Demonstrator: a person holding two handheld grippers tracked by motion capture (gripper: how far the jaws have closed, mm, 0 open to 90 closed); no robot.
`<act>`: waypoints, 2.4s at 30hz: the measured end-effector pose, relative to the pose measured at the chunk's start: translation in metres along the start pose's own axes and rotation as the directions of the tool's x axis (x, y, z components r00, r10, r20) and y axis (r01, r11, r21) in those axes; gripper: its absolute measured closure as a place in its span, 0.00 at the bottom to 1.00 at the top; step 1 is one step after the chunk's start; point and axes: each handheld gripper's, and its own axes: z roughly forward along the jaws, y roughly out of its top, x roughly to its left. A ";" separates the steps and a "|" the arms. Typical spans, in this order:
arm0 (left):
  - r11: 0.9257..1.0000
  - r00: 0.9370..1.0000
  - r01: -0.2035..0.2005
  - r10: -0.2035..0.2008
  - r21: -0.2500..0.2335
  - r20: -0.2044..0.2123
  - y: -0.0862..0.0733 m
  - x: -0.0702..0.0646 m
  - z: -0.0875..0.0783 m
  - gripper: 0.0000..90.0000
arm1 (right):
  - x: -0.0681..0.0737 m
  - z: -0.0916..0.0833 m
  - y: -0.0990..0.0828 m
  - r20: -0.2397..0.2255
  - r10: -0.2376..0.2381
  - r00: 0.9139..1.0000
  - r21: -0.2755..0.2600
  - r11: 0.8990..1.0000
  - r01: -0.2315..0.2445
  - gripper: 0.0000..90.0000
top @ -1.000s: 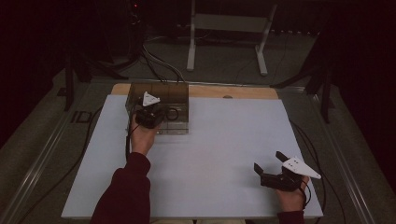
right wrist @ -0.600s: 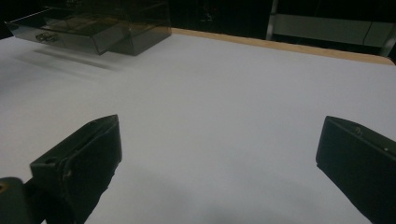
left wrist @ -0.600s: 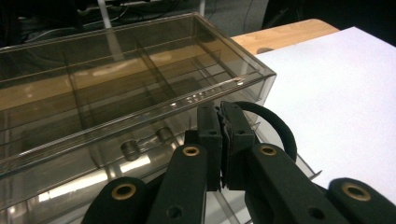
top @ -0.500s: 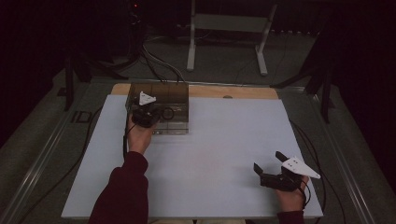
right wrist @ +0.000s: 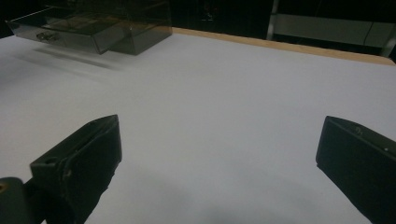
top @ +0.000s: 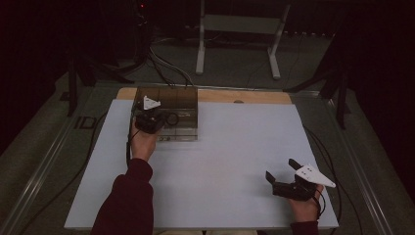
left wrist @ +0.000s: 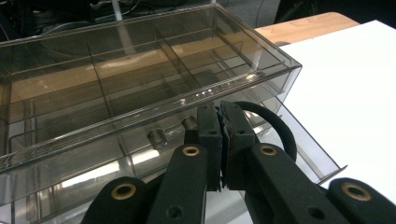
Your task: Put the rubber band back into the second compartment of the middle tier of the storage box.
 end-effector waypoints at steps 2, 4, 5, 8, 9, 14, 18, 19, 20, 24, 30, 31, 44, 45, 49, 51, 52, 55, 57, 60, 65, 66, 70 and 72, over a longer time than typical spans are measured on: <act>1.000 1.000 0.001 -0.001 0.003 -0.002 0.000 0.001 0.000 0.99 | 0.000 0.000 0.000 0.002 0.002 1.000 0.000 1.000 -0.002 0.01; 1.000 1.000 0.002 -0.002 0.002 -0.007 -0.001 0.002 0.000 0.99 | -0.001 0.000 0.000 0.002 0.002 1.000 0.000 1.000 -0.002 0.01; 1.000 1.000 0.002 -0.002 0.002 -0.009 -0.001 0.003 -0.001 0.99 | -0.001 0.000 0.000 0.002 0.002 1.000 0.000 1.000 -0.002 0.01; 1.000 1.000 0.001 -0.001 0.007 -0.013 -0.003 0.004 0.000 0.99 | 0.000 0.000 0.000 0.001 0.000 1.000 0.000 1.000 0.000 0.01; 1.000 1.000 0.002 -0.001 0.009 -0.015 -0.003 0.004 0.000 0.99 | 0.000 0.000 0.000 0.001 0.000 1.000 0.000 1.000 0.000 0.01; 1.000 1.000 0.008 -0.008 0.011 -0.023 -0.006 0.008 0.000 0.99 | 0.000 0.000 0.000 0.001 0.001 1.000 0.000 1.000 -0.001 0.01; 1.000 1.000 0.013 -0.013 0.013 -0.028 -0.008 0.010 -0.001 0.99 | 0.000 0.000 0.000 0.001 0.002 1.000 0.000 1.000 -0.002 0.01; 1.000 0.999 0.016 -0.016 0.014 -0.029 -0.009 0.010 0.000 0.99 | 0.000 0.000 0.000 0.001 0.002 1.000 0.000 1.000 -0.002 0.01; 1.000 0.999 0.016 -0.016 0.016 -0.030 -0.010 0.011 0.000 0.99 | 0.000 0.000 0.000 0.001 0.002 1.000 -0.001 1.000 -0.002 0.01; 1.000 0.999 0.024 -0.023 0.021 -0.036 -0.013 0.013 0.001 0.99 | -0.001 0.000 0.000 0.001 0.002 1.000 0.000 1.000 -0.002 0.01; 0.999 0.999 0.027 -0.026 0.024 -0.042 -0.015 0.015 0.001 0.99 | -0.001 0.000 0.000 0.001 0.003 1.000 -0.001 1.000 -0.003 0.01; 0.999 0.999 0.027 -0.026 0.026 -0.043 -0.016 0.015 0.001 0.99 | -0.001 0.000 0.000 0.001 0.002 1.000 -0.001 1.000 -0.002 0.01; 0.999 0.998 0.036 -0.034 0.033 -0.055 -0.019 0.021 0.000 0.99 | -0.001 0.000 0.000 -0.001 0.001 1.000 0.000 1.000 -0.001 0.01; 0.999 0.998 0.038 -0.036 0.034 -0.055 -0.020 0.021 0.000 0.99 | -0.001 0.000 0.000 0.000 0.000 1.000 0.000 1.000 0.000 0.01; 0.998 0.998 0.040 -0.037 0.040 -0.055 -0.021 0.021 0.001 0.99 | 0.000 0.000 0.000 -0.001 0.000 1.000 0.000 1.000 0.000 0.01; 0.998 0.998 0.038 -0.036 0.042 -0.055 -0.022 0.021 0.002 0.99 | 0.000 0.000 0.000 -0.001 -0.001 1.000 0.001 1.000 0.001 0.01; 0.998 0.998 0.039 -0.036 0.043 -0.054 -0.022 0.021 0.003 0.99 | 0.000 0.000 0.000 -0.001 0.001 1.000 0.000 1.000 -0.001 0.01; 0.998 0.998 0.036 -0.033 0.049 -0.054 -0.023 0.020 0.004 0.99 | 0.000 0.000 0.000 -0.002 -0.001 1.000 0.000 1.000 0.001 0.01; 0.998 0.998 0.036 -0.033 0.050 -0.054 -0.024 0.020 0.006 0.99 | 0.000 0.000 0.000 -0.002 0.000 1.000 0.000 1.000 0.000 0.01; 0.998 0.998 0.038 -0.035 0.053 -0.054 -0.024 0.019 0.007 0.99 | 0.000 0.000 0.000 -0.002 -0.001 1.000 0.000 1.000 0.001 0.01; 0.997 0.998 0.042 -0.038 0.061 -0.053 -0.026 0.018 0.011 0.99 | 0.000 0.001 0.000 -0.002 0.000 1.000 0.001 1.000 0.000 0.01; 0.997 0.998 0.042 -0.038 0.063 -0.053 -0.027 0.018 0.011 0.98 | 0.000 0.001 0.000 -0.002 0.000 1.000 0.001 1.000 0.000 0.01; 0.997 0.998 0.046 -0.042 0.069 -0.056 -0.028 0.018 0.013 0.98 | 0.000 0.001 0.000 -0.001 0.000 1.000 0.001 1.000 0.000 0.01; 0.996 0.998 0.048 -0.044 0.074 -0.055 -0.029 0.018 0.014 0.98 | 0.000 0.001 0.000 -0.001 0.000 1.000 0.000 1.000 0.000 0.01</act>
